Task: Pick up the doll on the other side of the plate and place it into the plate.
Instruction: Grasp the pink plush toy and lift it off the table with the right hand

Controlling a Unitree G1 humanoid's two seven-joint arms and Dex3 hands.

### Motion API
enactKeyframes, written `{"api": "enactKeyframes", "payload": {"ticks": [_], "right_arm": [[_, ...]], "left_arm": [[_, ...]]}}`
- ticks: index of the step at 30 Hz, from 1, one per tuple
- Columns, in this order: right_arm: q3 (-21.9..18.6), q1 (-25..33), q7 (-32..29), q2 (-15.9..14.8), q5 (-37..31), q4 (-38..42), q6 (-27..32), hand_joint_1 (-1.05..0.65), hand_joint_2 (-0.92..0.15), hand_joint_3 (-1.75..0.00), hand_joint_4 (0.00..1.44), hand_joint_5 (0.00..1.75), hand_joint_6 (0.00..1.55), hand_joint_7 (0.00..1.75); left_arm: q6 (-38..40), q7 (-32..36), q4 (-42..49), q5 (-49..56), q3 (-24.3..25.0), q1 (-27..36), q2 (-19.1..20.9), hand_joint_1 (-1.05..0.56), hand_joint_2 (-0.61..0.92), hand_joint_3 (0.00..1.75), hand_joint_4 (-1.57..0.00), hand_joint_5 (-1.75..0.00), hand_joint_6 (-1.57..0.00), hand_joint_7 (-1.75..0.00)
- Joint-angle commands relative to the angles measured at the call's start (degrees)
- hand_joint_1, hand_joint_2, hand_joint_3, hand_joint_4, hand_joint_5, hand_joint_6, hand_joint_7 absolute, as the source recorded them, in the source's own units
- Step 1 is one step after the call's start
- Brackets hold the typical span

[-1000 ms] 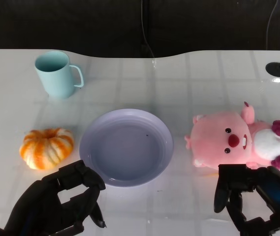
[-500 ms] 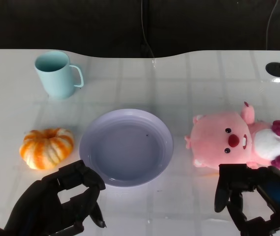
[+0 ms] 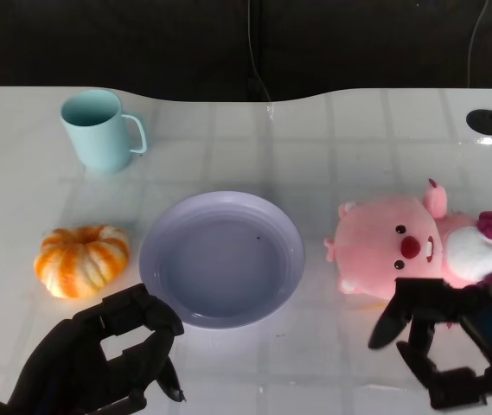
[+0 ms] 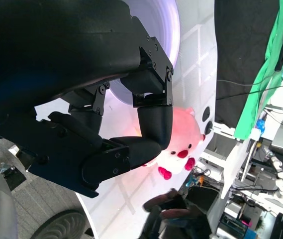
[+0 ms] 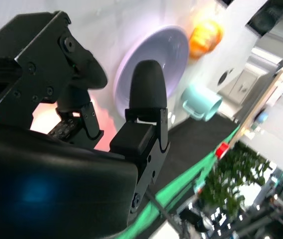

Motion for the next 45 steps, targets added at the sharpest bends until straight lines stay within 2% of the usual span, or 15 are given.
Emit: {"api": "enactKeyframes", "payload": {"ticks": [1,4,6,8,10,14,20,27,31,36,45], "right_arm": [[-1.77,-0.46,-1.95,-1.97,-5.31,-3.43,0.56,-0.06,-0.45,-0.84,0.77,1.20,0.76,0.76],[-2.66,-0.56,-3.57,-3.59,-12.65,-6.06,0.85,-0.17,-0.60,-0.49,0.75,1.02,0.77,0.55],[-3.30,-0.41,-3.77,-4.49,-17.66,-8.62,2.69,-0.31,-0.74,-0.24,0.66,0.83,0.73,0.36],[-3.82,-0.26,-3.58,-4.83,-20.49,-10.66,4.40,-0.39,-0.82,-0.12,0.57,0.71,0.67,0.25],[-4.41,-0.32,-3.35,-4.90,-22.46,-12.49,5.98,-0.42,-0.84,-0.07,0.51,0.64,0.62,0.19],[-5.15,-0.90,0.49,-4.74,-26.75,-17.23,12.93,-0.51,-0.86,-0.03,0.34,0.54,0.47,0.08],[-5.22,-2.92,5.52,-5.07,-31.36,-19.47,21.31,-0.62,-0.88,-0.01,0.20,0.47,0.28,0.00],[-3.61,-5.65,10.14,-5.90,-38.52,-19.33,27.91,-0.66,-0.87,0.00,0.06,0.43,0.20,0.00],[-1.59,-8.46,13.94,-6.02,-44.96,-17.22,31.75,-0.71,-0.90,-0.01,0.01,0.44,0.17,0.00],[0.56,-12.59,17.59,-4.79,-46.89,-12.56,36.23,-0.74,-0.92,-0.02,0.00,0.43,0.16,0.00],[5.56,-19.35,14.82,-4.58,-47.59,0.16,38.57,-0.74,-0.92,-0.01,0.00,0.43,0.15,0.00]], "left_arm": [[-0.91,-0.12,0.05,0.38,0.43,-0.43,0.44,-0.37,0.72,0.87,-0.67,-1.75,-0.61,-1.45],[-0.55,0.04,-0.08,0.26,0.65,-0.26,0.60,-0.36,0.72,0.89,-0.66,-1.75,-0.60,-1.46],[-0.58,0.20,-0.16,0.41,0.73,-0.15,0.65,-0.36,0.72,0.90,-0.66,-1.75,-0.60,-1.46],[-0.31,0.41,-0.30,0.36,0.82,-0.12,0.66,-0.36,0.71,0.90,-0.66,-1.75,-0.60,-1.47],[-0.05,0.47,-0.45,0.08,0.95,-0.10,0.61,-0.37,0.71,0.90,-0.66,-1.75,-0.59,-1.47],[0.05,0.34,-0.25,-0.14,1.18,-0.29,0.68,-0.37,0.70,0.90,-0.65,-1.75,-0.59,-1.48],[-0.62,0.06,0.03,0.49,1.19,-0.45,0.75,-0.39,0.70,0.89,-0.66,-1.75,-0.59,-1.48],[0.20,0.20,0.04,-0.08,1.42,-0.59,0.61,-0.39,0.70,0.88,-0.66,-1.75,-0.60,-1.46],[0.11,0.32,-0.02,0.27,1.34,-0.60,0.65,-0.39,0.70,0.88,-0.66,-1.75,-0.61,-1.45],[-0.07,0.37,-0.05,0.43,1.33,-0.59,0.58,-0.39,0.70,0.88,-0.66,-1.75,-0.61,-1.46],[-0.74,0.09,0.19,0.59,1.35,-0.57,0.48,-0.41,0.69,0.87,-0.67,-1.75,-0.61,-1.45]]}}
